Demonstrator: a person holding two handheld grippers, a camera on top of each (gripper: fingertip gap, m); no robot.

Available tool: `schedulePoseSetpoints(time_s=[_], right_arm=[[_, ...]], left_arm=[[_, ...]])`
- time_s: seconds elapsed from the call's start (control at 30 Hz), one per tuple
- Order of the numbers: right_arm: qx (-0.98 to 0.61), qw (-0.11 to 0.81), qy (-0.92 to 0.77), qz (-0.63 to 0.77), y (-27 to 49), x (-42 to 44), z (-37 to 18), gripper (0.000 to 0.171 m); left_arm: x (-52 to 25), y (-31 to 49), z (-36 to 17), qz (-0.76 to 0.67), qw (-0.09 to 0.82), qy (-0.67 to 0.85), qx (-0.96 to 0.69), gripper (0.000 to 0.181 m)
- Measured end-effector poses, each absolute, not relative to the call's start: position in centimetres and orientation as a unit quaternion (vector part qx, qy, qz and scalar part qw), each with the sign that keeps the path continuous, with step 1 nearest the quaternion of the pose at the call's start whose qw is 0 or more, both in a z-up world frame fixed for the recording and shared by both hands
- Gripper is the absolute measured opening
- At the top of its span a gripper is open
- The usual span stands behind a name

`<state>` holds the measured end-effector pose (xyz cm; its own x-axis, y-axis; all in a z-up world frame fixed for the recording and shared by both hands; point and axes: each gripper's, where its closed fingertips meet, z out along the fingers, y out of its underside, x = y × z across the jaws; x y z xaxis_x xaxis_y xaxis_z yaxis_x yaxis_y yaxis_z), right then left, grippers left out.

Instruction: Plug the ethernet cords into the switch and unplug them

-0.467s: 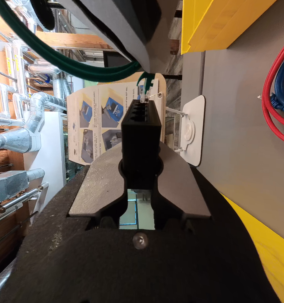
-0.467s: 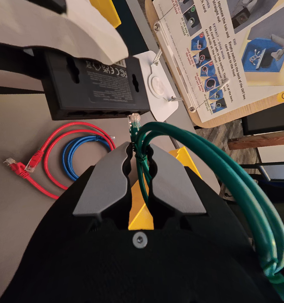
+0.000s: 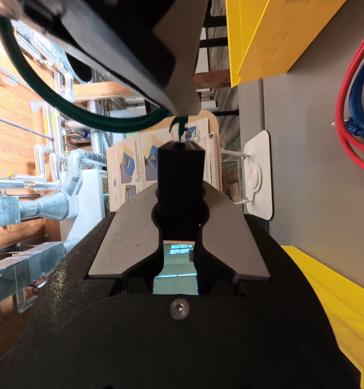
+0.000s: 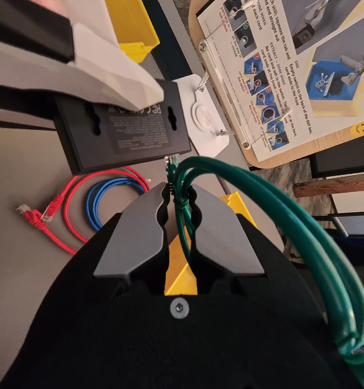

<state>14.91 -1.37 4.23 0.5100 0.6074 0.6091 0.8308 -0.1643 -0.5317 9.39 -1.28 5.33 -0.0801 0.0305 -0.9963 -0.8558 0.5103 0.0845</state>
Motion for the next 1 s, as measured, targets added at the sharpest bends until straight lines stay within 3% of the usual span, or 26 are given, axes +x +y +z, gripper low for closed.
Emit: schedulePoseSetpoints(time_s=[0.03, 0.57, 1.0], right_arm=[[-0.754, 0.435, -0.475, -0.129, -1.3, 14.9, 4.2, 0.018], [-0.702, 0.572, -0.418, -0.073, 0.2, 10.5, 7.4, 0.017], [-0.687, 0.628, -0.364, 0.032, 0.3, 8.9, 8.5, 0.017]], left_arm=[[9.4, -1.3, 5.3, 0.375, 0.594, 0.633, -0.326, 0.03], [4.8, 0.3, 9.3, 0.428, 0.61, 0.546, -0.383, 0.035], [5.0, -0.9, 10.9, 0.388, 0.645, 0.522, -0.402, 0.067]])
